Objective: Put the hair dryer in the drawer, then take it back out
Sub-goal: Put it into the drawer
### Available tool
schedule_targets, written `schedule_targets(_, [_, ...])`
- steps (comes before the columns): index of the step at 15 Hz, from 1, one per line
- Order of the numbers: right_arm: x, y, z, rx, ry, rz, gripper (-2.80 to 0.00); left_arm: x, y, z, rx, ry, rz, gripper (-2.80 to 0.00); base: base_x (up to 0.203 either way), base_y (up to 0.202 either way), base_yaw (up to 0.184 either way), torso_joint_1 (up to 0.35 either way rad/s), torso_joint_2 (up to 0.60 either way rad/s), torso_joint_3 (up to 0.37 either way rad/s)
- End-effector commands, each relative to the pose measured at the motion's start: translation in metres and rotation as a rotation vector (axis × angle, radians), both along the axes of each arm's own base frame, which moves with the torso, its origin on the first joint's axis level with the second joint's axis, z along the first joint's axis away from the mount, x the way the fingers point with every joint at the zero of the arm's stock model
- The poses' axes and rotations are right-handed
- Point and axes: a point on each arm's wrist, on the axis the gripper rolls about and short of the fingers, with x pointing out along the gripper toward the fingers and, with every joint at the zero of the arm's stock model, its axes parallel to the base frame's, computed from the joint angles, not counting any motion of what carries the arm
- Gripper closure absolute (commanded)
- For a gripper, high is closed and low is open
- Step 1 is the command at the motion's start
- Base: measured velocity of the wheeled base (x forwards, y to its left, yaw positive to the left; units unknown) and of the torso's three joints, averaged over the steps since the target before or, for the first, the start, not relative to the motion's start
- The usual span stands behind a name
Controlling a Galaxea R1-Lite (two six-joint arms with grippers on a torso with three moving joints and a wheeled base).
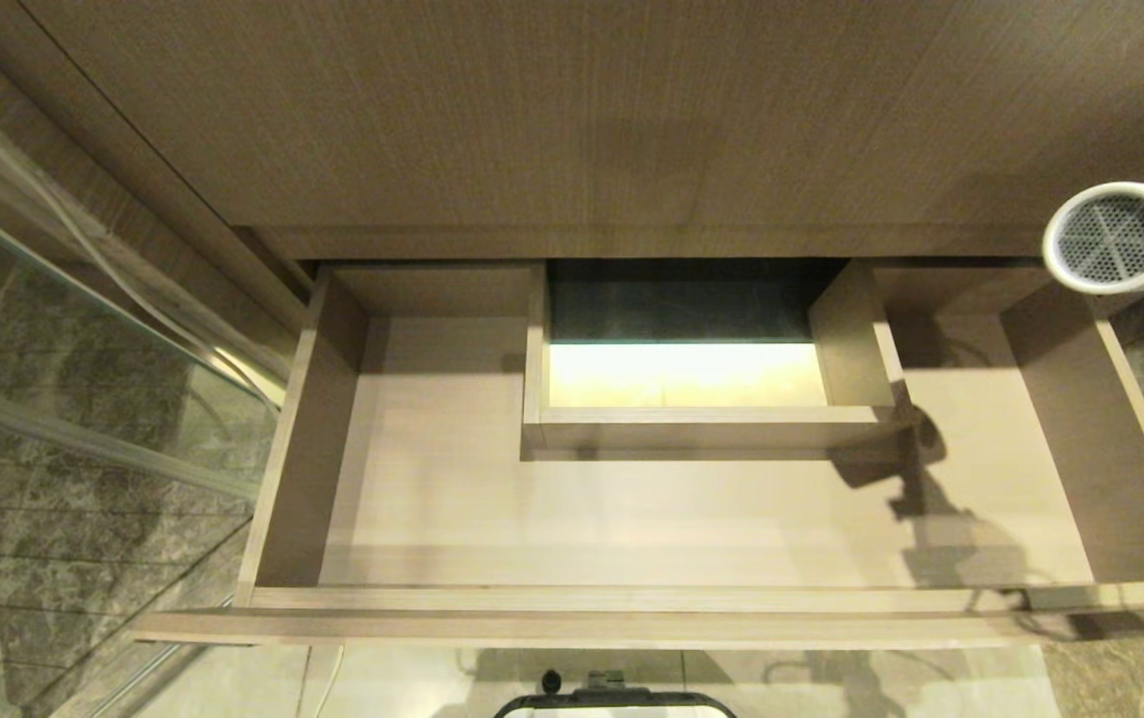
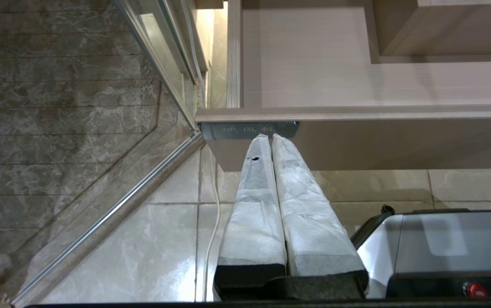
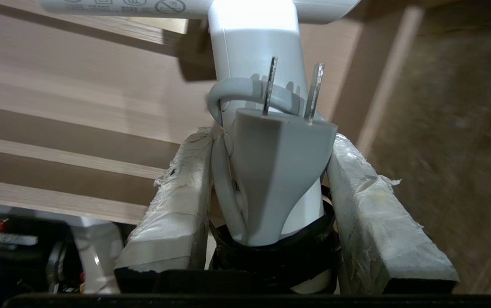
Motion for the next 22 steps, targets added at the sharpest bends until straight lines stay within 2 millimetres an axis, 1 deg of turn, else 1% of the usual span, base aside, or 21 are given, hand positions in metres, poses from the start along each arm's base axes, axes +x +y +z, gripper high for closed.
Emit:
schedule_targets(1, [0.020,-0.006,-0.009,0.018,0.056,0.016,0.00,0.000,0.000,0.000,0.000,-0.001,0.000,0.00,0.000,0.000,0.000,0.116,0.06,0.195])
schedule_targets(4, [0.040,-0.014,-0.025,0.042,0.137,0.006,0.00,0.000,0.000,0.000,0.000,-0.002,0.000,0.00,0.000,0.000,0.000,0.044,0.04,0.053])
schedule_targets(6, [0.052,-0.020,-0.034,0.014,0.193,-0.056,0.00,0.000,0.000,0.000,0.000,-0.002,0.000,0.00,0.000,0.000,0.000,0.073,0.01,0.041])
schedule_targets(8, [0.059,-0.024,-0.042,-0.020,0.246,-0.102,0.00,0.000,0.000,0.000,0.000,-0.002,0.000,0.00,0.000,0.000,0.000,0.023,0.01,0.036])
schedule_targets(13, [0.079,-0.028,-0.067,-0.032,0.328,-0.074,0.00,0.000,0.000,0.000,0.000,-0.002,0.000,0.00,0.000,0.000,0.000,0.004,0.00,0.028])
schedule_targets(15, [0.085,-0.029,-0.081,-0.029,0.356,-0.070,0.00,0.000,0.000,0.000,0.000,-0.001,0.000,0.00,0.000,0.000,0.000,0.000,0.00,0.000])
schedule_targets(16, [0.092,-0.031,-0.090,-0.029,0.364,-0.071,0.00,0.000,0.000,0.000,0.000,-0.002,0.000,0.00,0.000,0.000,0.000,0.000,0.00,0.000])
schedule_targets(20, [0.123,-0.040,-0.111,-0.036,0.365,-0.069,0.00,0.000,0.000,0.000,0.000,0.000,-0.001,0.00,0.000,0.000,0.000,0.000,0.00,0.000])
schedule_targets(22, [0.138,-0.046,-0.121,-0.078,0.367,-0.115,0.00,0.000,0.000,0.000,0.000,-0.002,-0.001,0.00,0.000,0.000,0.000,0.000,0.00,0.000])
